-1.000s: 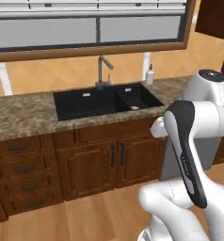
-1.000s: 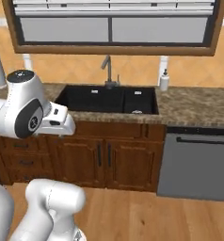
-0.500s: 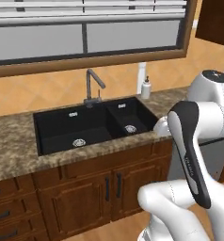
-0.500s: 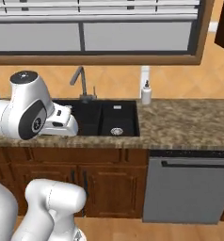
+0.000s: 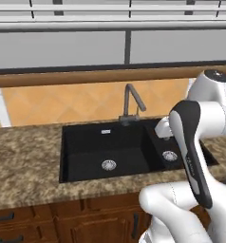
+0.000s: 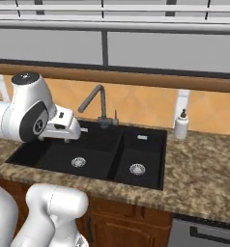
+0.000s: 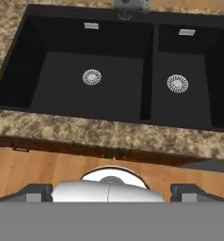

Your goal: Navigate to the sink.

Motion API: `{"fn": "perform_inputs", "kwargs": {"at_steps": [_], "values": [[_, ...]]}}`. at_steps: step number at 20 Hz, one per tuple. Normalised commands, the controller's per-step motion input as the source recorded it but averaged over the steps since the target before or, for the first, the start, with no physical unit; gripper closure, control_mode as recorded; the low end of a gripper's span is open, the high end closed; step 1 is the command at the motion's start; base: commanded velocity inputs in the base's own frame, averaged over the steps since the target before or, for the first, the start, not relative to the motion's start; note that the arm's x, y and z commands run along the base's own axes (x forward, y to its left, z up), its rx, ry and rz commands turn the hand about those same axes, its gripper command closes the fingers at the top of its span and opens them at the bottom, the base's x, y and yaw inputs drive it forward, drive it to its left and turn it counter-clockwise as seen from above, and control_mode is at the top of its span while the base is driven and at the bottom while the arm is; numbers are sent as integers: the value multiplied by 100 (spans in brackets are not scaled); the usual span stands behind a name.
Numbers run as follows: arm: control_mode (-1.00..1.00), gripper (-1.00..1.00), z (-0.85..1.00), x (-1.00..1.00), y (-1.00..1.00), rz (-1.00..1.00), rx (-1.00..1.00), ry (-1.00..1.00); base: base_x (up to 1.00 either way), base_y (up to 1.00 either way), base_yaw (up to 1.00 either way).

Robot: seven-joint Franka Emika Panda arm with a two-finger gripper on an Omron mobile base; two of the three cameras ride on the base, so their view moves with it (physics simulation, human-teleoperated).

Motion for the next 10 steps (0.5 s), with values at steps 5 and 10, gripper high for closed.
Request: {"fn": "perform_inputs", "kwargs": {"at_steps": [5,10], "values": [[100,-100,0,0,0,0,0,0,98,-1,19],[100,-100,0,0,0,0,0,0,100,-25,13]]}}
